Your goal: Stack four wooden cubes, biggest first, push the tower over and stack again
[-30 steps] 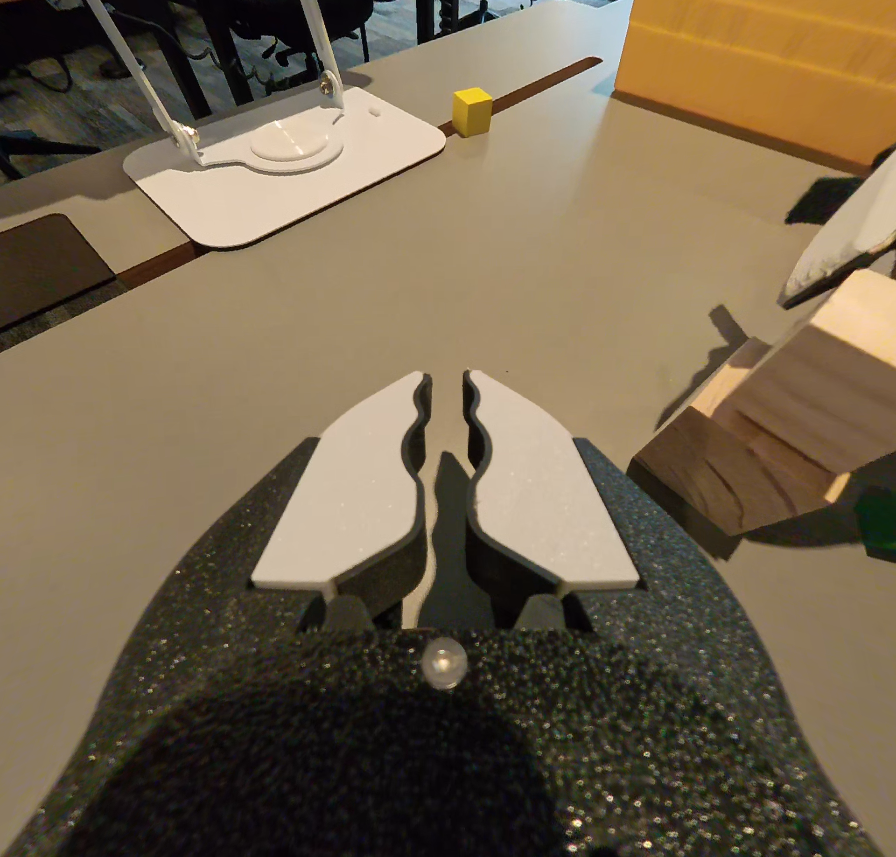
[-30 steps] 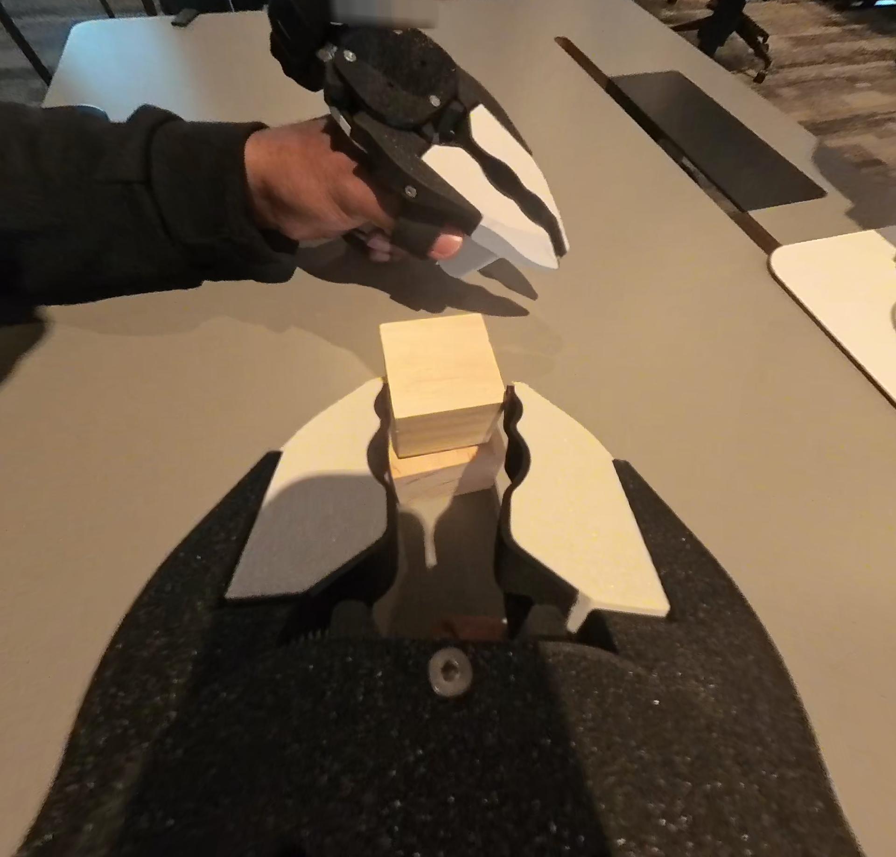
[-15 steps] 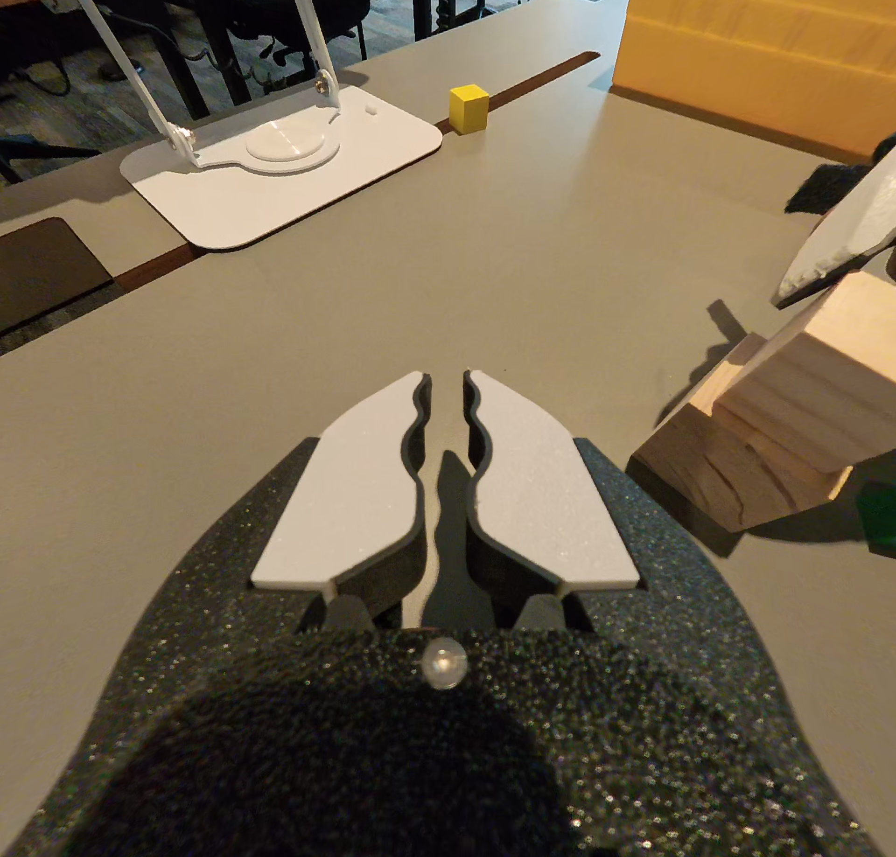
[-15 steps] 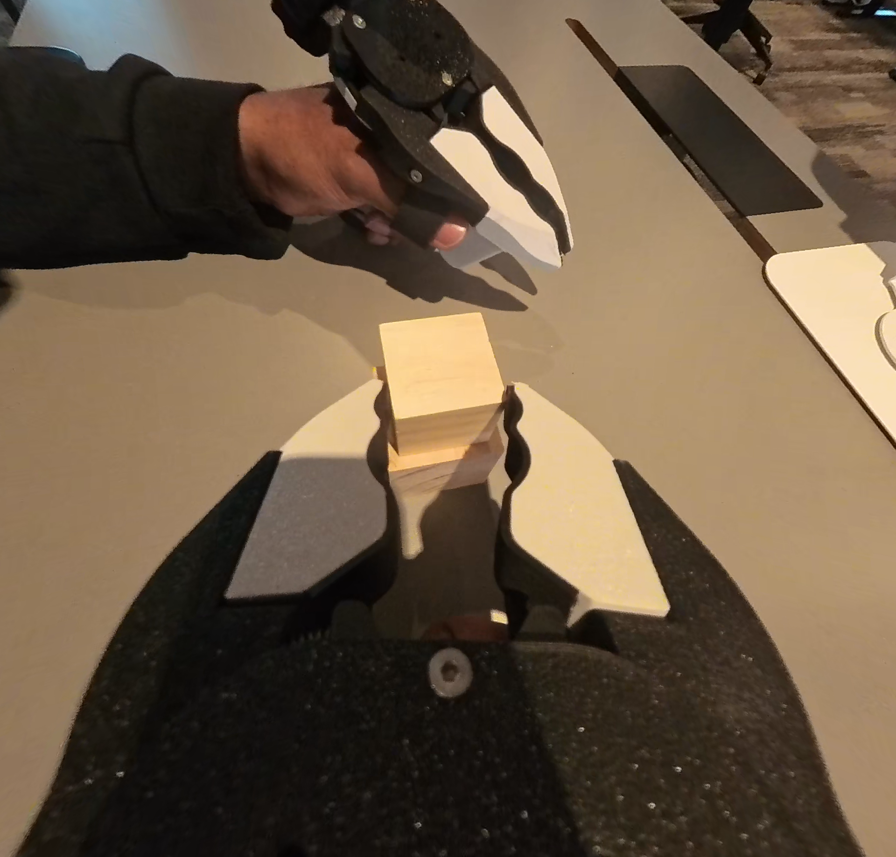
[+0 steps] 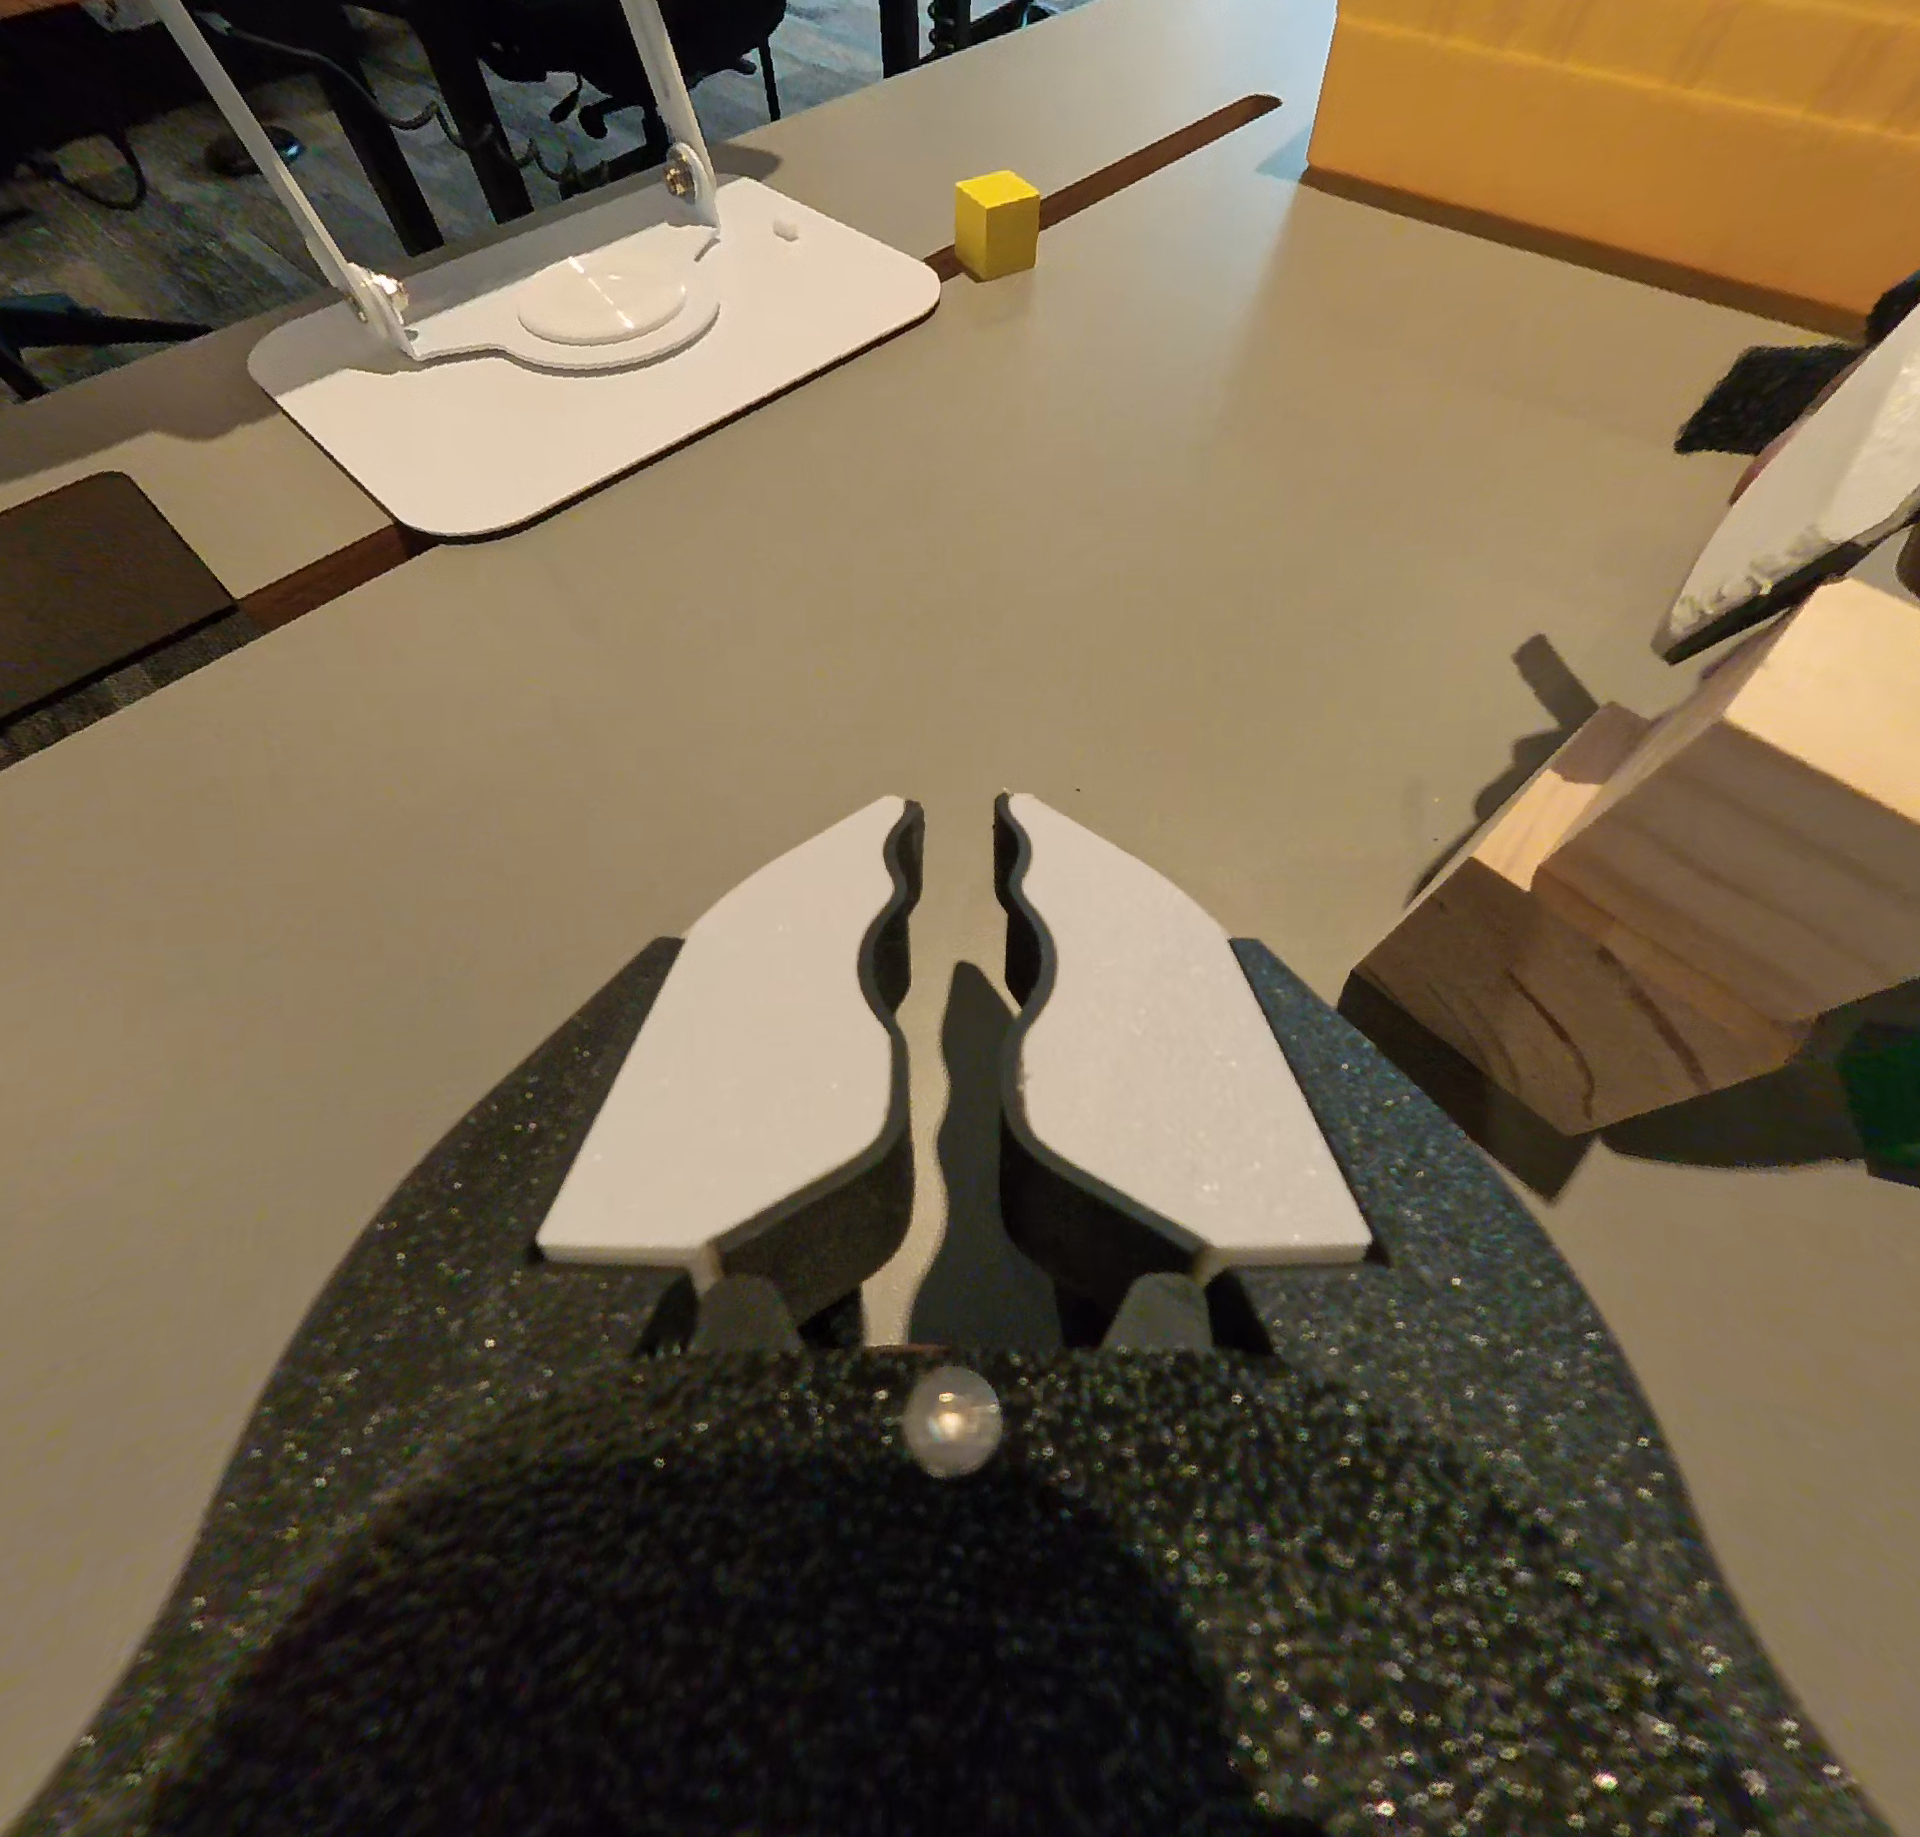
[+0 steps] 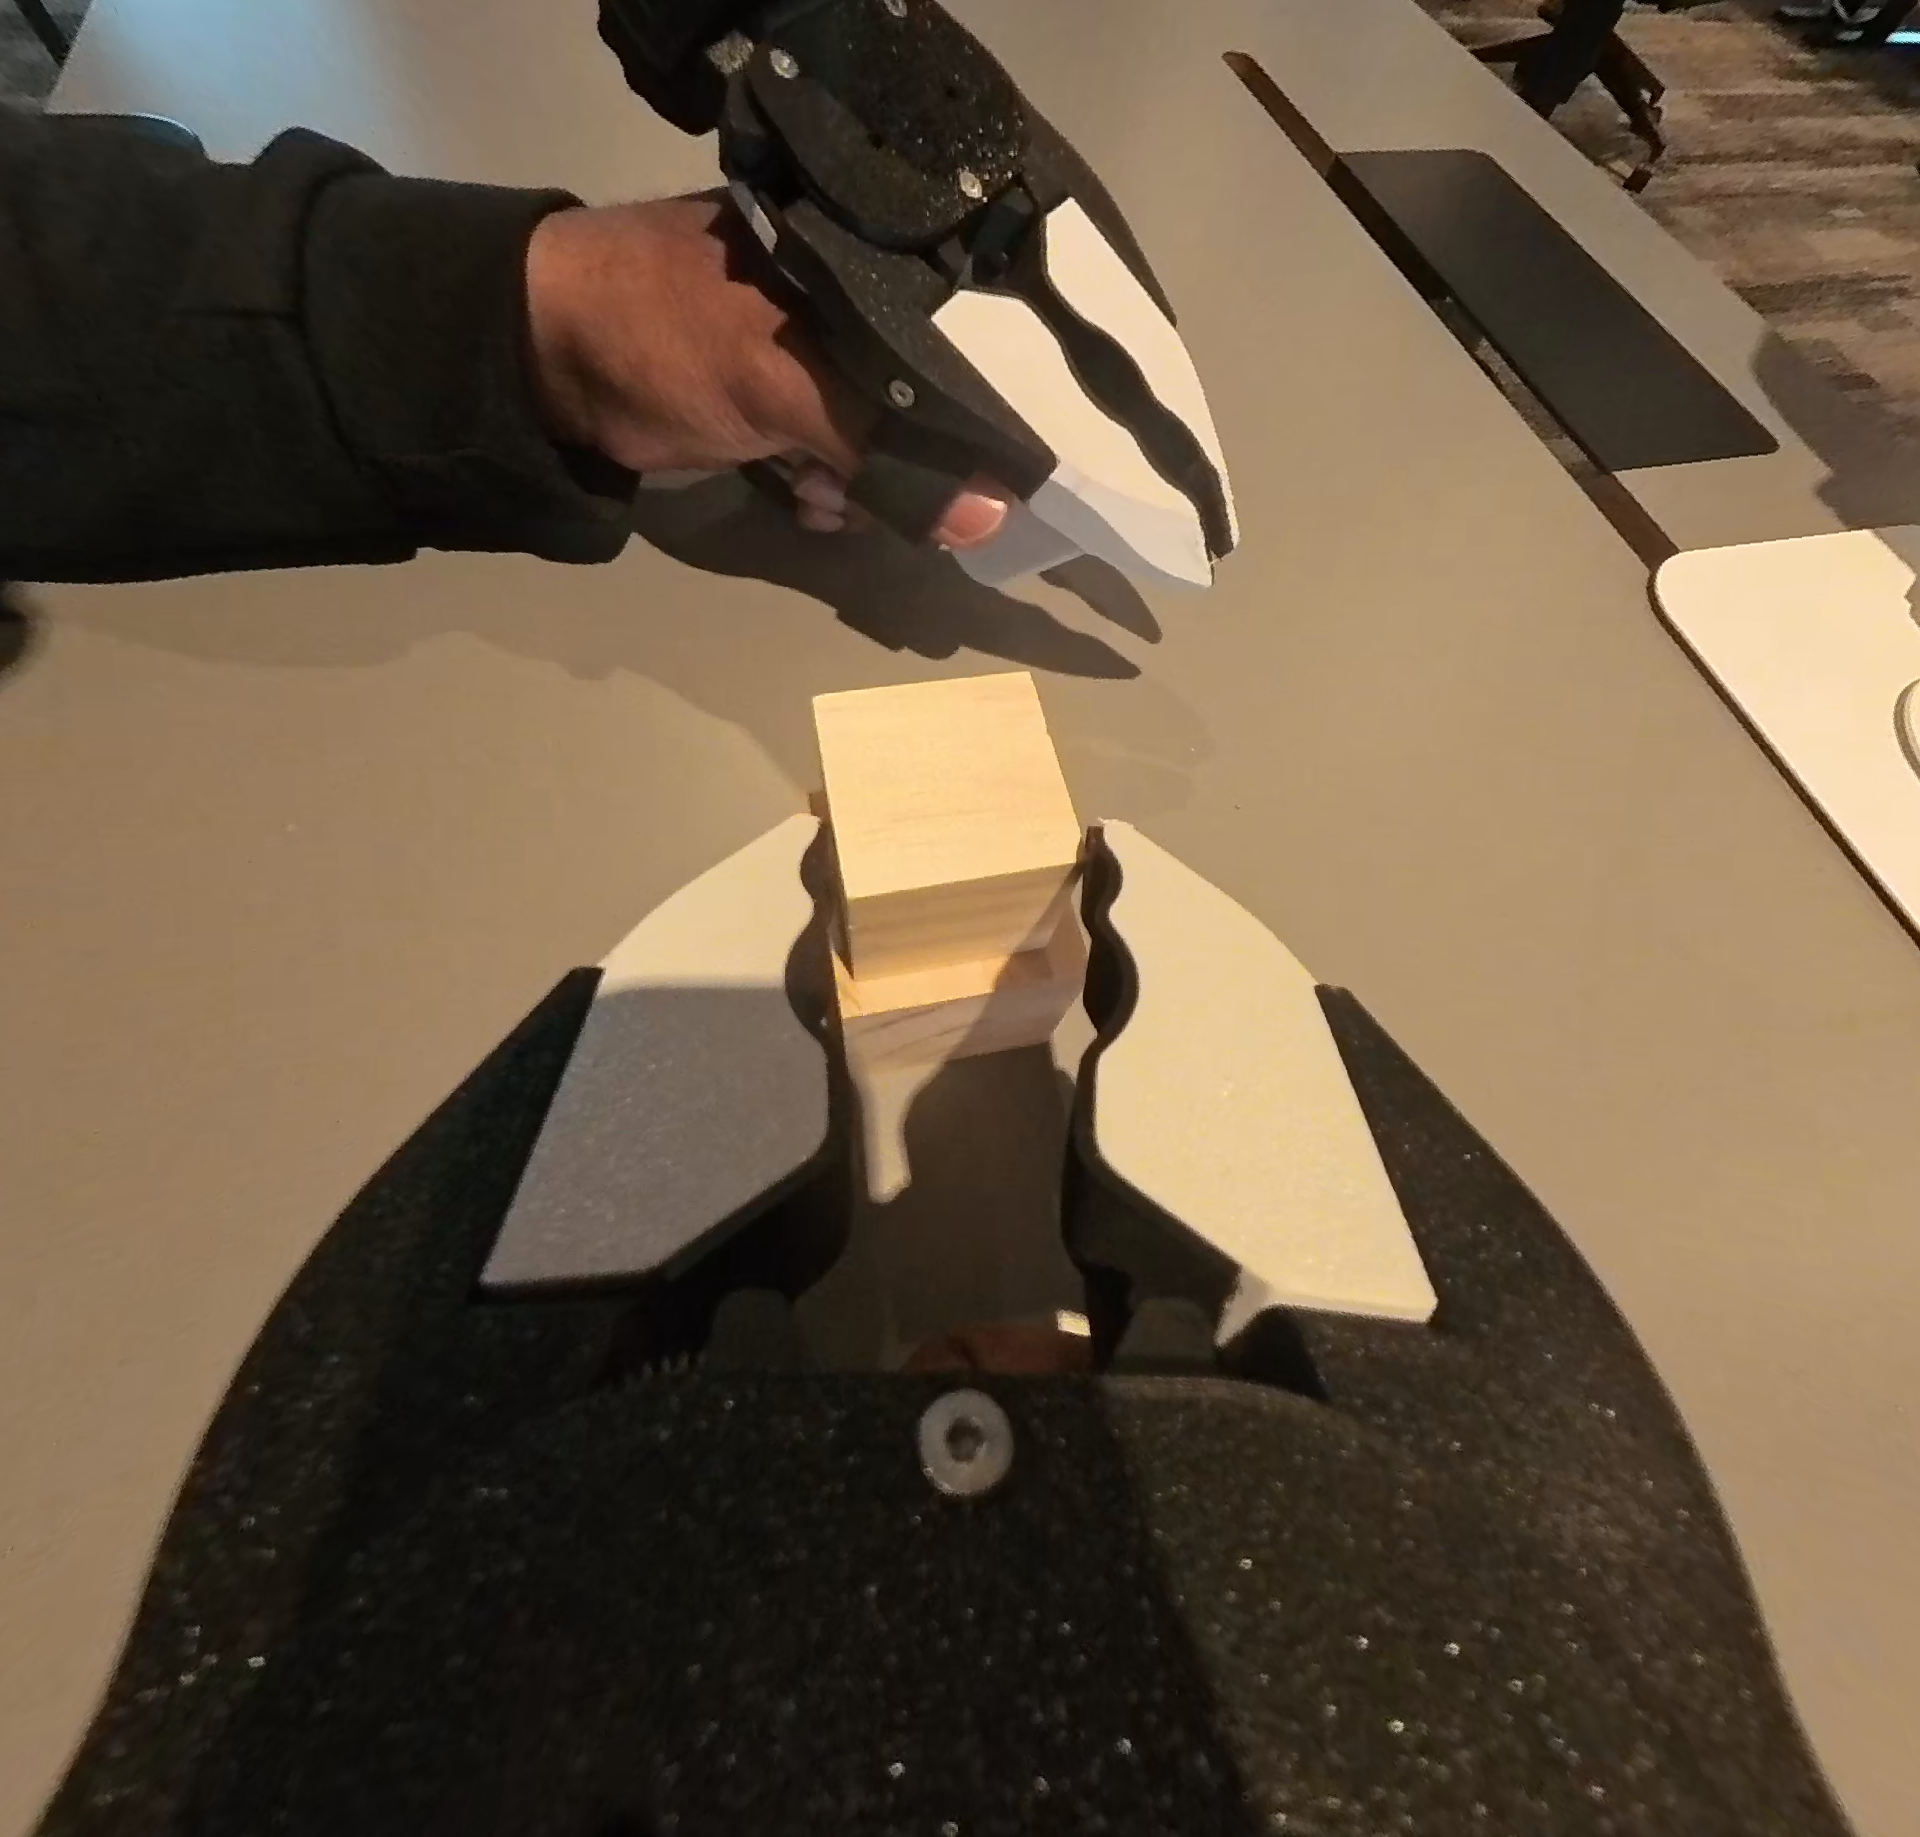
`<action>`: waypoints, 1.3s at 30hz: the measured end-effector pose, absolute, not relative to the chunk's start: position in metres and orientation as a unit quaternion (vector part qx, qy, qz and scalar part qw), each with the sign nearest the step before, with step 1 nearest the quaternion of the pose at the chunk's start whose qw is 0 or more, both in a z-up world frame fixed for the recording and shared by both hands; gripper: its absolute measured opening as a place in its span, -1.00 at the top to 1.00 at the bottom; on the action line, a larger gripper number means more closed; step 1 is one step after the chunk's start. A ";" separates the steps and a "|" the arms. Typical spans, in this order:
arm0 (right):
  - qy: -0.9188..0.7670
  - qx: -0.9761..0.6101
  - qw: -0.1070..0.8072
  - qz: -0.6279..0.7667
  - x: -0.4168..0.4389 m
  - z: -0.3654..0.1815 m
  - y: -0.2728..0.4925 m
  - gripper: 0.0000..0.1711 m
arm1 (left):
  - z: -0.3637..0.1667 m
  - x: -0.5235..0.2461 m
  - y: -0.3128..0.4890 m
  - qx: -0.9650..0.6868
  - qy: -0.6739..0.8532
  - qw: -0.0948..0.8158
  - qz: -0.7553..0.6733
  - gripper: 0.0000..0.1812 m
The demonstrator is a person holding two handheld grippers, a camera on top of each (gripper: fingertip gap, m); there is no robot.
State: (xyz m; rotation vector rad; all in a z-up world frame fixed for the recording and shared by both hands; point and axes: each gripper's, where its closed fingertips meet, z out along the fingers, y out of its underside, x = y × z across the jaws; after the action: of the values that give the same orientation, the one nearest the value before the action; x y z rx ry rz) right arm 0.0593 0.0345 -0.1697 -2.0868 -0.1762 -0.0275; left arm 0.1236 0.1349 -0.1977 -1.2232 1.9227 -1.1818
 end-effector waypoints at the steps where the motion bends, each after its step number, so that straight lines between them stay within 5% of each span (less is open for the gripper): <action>1: -0.073 -0.863 0.500 -0.012 0.059 -0.170 0.035 0.47 | -0.198 0.124 0.135 -0.457 0.719 0.283 -0.441 0.86; 20: -0.072 -0.862 0.502 -0.021 0.061 -0.168 0.034 0.45 | -0.198 0.124 0.134 -0.455 0.720 0.284 -0.441 0.86; 30: -0.086 -0.861 0.501 -0.015 0.062 -0.163 0.028 0.19 | -0.198 0.124 0.134 -0.455 0.719 0.283 -0.442 0.86; 39: -0.053 -0.841 0.538 0.002 0.130 -0.157 -0.007 0.23 | -0.198 0.123 0.133 -0.453 0.721 0.283 -0.441 0.85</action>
State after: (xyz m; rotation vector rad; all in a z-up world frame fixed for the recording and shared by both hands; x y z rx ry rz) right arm 0.1297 -0.0065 -0.1569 -2.0014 -0.1263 0.0043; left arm 0.1234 0.1333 -0.1979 -1.2134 1.9303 -1.1802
